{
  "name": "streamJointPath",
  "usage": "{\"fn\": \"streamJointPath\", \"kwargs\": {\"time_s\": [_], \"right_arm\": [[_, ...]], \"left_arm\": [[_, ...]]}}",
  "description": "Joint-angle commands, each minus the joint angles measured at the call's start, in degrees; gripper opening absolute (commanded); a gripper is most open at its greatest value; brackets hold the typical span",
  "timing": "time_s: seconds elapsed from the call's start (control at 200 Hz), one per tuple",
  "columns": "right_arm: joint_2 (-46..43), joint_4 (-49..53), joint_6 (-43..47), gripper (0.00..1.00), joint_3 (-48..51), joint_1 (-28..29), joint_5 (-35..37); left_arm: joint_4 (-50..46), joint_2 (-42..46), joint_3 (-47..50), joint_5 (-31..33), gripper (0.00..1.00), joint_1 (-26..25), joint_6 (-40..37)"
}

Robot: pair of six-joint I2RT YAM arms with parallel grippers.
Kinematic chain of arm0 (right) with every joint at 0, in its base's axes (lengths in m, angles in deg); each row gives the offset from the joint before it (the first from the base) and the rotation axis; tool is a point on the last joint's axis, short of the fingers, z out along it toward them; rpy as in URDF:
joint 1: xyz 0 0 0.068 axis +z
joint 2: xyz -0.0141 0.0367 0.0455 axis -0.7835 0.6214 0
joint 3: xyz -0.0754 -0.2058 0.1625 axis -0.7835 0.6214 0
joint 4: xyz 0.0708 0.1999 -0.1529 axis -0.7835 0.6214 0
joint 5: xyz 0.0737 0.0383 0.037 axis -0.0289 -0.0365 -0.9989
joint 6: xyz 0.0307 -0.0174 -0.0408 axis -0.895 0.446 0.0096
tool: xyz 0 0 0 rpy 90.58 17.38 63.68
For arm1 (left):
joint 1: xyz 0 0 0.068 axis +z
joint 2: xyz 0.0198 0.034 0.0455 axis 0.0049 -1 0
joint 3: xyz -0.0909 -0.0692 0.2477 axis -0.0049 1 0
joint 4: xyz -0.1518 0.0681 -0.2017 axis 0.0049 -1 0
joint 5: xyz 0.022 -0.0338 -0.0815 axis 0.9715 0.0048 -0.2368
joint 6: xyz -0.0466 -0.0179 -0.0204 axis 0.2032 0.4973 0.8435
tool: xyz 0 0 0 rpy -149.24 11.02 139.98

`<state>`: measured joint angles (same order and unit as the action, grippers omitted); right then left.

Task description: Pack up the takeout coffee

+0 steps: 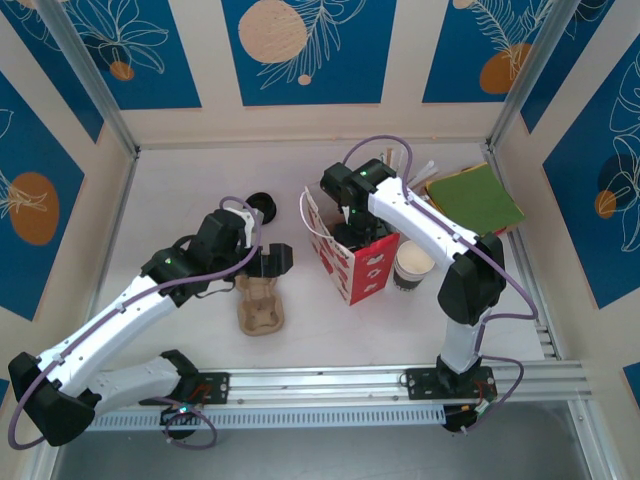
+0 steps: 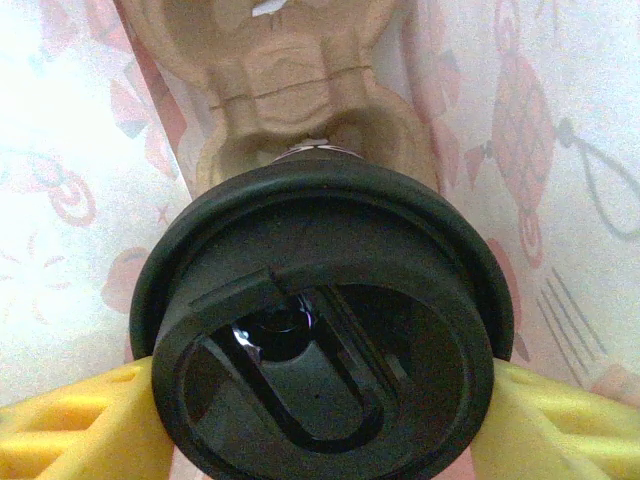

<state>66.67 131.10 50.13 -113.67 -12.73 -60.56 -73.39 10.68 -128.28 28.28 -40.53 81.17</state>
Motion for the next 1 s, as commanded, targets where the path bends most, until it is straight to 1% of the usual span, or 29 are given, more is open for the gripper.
{"fn": "streamJointPath", "kwargs": {"time_s": [0.0, 0.995], "right_arm": [[-2.00, 0.27, -0.03, 0.68, 0.92, -0.44, -1.51], [-2.02, -0.87, -0.03, 0.68, 1.54, -0.71, -1.70]], "left_arm": [[-0.32, 0.24, 0.11, 0.33, 1.00, 0.36, 0.23], [0.04, 0.04, -0.12, -0.23, 1.00, 0.38, 0.35]]}}
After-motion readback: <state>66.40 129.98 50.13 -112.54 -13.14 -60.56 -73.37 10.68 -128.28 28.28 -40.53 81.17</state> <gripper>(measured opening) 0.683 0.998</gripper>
